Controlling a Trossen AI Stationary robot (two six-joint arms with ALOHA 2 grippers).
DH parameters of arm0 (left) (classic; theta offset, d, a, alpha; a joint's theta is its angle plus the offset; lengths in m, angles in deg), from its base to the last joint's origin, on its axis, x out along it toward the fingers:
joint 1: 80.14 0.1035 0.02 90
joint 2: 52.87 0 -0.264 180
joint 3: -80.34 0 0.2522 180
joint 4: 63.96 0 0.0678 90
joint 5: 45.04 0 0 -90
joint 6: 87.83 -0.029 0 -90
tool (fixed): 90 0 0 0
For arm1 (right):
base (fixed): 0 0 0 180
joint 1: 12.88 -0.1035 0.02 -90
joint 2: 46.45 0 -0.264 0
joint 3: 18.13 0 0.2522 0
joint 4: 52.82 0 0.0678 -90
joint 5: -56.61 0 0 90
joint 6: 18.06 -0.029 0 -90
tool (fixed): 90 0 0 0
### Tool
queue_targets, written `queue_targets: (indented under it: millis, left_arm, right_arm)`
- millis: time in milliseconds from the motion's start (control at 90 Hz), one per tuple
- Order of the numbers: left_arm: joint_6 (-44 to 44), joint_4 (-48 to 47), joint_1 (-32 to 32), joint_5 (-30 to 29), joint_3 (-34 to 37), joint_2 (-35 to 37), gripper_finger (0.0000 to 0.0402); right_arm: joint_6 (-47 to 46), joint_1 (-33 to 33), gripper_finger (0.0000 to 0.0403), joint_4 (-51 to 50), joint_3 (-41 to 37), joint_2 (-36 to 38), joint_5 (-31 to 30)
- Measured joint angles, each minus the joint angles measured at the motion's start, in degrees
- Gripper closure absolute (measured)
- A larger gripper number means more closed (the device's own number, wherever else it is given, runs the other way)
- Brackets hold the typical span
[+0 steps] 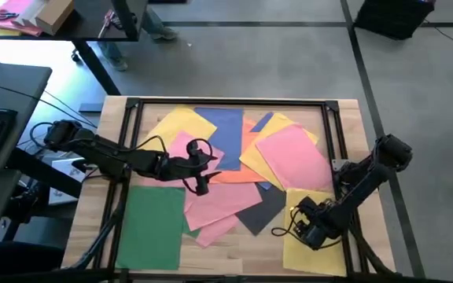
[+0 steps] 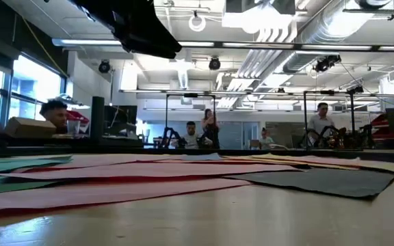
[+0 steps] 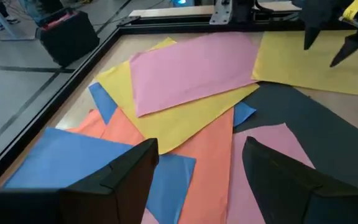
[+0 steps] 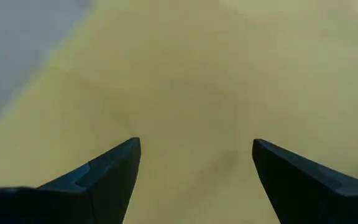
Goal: Organize paper
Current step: Move the yellow paper to the bottom right of the table
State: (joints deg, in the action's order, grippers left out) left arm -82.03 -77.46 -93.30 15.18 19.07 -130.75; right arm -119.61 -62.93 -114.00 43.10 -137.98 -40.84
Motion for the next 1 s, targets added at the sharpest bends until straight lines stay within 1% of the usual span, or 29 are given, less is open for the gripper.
queue_targets:
  millis: [100, 233, 378, 467, 544, 744, 1000]
  left_arm:
    - [0.11, -0.24, -0.03, 0.00, 0.00, 0.00, 0.0179]
    - [0.13, -0.45, -0.06, 0.00, 0.00, 0.00, 0.0179]
    - [0.11, -0.48, -0.31, -0.02, 0.00, 0.00, 0.0179]
    - [0.11, -0.47, -0.38, -0.02, 0.00, 0.00, 0.0179]
    - [0.09, -0.46, -0.40, -0.30, 0.00, 0.00, 0.0179]
    - [0.11, -0.53, -0.55, -0.41, 0.00, 0.00, 0.0179]
    - [0.07, -0.79, -0.79, -0.42, 0.00, 0.00, 0.0179]
  right_arm:
    - [1.73, 0.32, 0.0108, 3.81, 0.03, -1.37, -0.78]
    - [5.16, 1.07, 0.0108, 5.92, 0.33, -4.09, 0.49]
    - [8.25, 1.60, 0.0108, 5.54, 2.07, -4.82, 0.36]
    - [13.28, 1.75, 0.0108, 4.28, 4.16, -5.13, -0.40]
    - [16.26, 2.15, 0.0108, 5.09, 5.25, -5.37, -0.97]
    - [16.66, 3.57, 0.0108, 4.22, 4.86, -6.63, -0.87]
    - [16.77, 3.95, 0.0108, 3.52, 5.07, -6.43, -0.17]
